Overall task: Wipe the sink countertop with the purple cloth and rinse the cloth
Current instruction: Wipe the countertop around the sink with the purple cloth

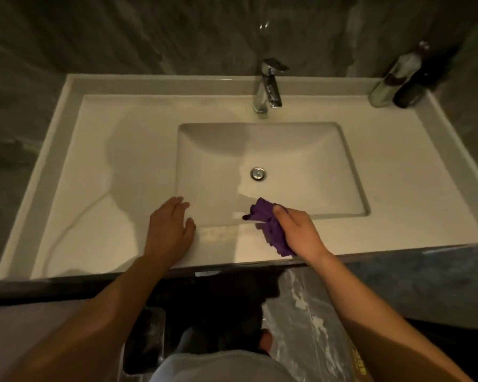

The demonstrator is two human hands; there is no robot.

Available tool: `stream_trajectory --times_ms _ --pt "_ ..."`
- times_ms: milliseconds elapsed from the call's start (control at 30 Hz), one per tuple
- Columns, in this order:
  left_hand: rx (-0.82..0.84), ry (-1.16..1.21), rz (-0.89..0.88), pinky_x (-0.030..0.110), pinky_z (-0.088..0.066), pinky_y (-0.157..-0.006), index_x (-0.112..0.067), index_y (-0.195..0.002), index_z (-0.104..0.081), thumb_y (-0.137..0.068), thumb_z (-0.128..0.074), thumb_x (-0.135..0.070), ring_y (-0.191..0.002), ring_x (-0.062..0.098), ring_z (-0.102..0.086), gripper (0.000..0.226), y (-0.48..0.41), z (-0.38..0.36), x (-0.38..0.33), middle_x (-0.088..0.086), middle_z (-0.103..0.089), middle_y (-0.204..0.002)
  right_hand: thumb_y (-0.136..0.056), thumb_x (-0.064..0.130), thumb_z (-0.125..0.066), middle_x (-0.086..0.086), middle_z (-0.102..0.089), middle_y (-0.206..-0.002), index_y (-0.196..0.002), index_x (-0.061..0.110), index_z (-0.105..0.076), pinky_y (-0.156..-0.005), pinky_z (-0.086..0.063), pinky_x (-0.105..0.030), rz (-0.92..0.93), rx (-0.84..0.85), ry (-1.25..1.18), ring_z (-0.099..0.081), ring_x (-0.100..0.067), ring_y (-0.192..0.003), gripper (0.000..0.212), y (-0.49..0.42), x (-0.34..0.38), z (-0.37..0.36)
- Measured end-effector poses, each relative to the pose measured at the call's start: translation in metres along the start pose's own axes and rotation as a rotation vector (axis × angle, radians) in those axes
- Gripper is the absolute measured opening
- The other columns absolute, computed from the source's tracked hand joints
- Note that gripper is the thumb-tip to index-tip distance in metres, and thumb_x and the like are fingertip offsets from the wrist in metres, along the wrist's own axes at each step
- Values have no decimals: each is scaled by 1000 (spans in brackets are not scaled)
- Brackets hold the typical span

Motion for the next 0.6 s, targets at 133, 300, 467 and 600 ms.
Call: stream_trajectory --times_ms 133,300,467,600 --pt "51 66 -8 48 -51 -96 -5 -119 -72 -91 -48 -30 -106 39 -68 45 0 -23 -76 18 -75 -116 -110 35 -45 -18 -80 -86 -106 0 -74 -66 -62 -49 -180 -320 -405 -71 -31 -69 46 36 -52 108" --pt "144 26 -51 39 -47 -75 -11 -97 -70 -97 -53 -27 -90 31 -64 24 -19 -60 -171 11 -72 -95 -108 48 -41 -8 -82 -93 -117 16 -71 -56 -63 -35 -275 -449 -987 -79 -21 -74 45 63 -93 202" --pt "168 -8 -107 39 -48 -72 -11 -93 -66 -97 -52 -28 -89 33 -66 22 -61 -85 -239 11 -70 -91 -100 51 -57 -8 -75 -128 -134 25 -67 -84 -59 -47 -242 -545 -1170 -77 -26 -103 44 56 -110 280" --pt "112 -42 -165 44 -51 -92 -9 -127 -64 -99 -53 -34 -112 35 -62 39 -126 -84 -268 15 -67 -120 -103 46 -52 -10 -72 -113 -136 18 -65 -92 -50 -41 -238 -592 -1013 -68 -24 -101 45 20 -98 325"
Point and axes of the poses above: each hand's wrist, its own y-axis away from the middle knuckle, its own z-axis out of the back of the hand, x = y × z, the point moved 9 cm from there along -y, towards the middle knuckle
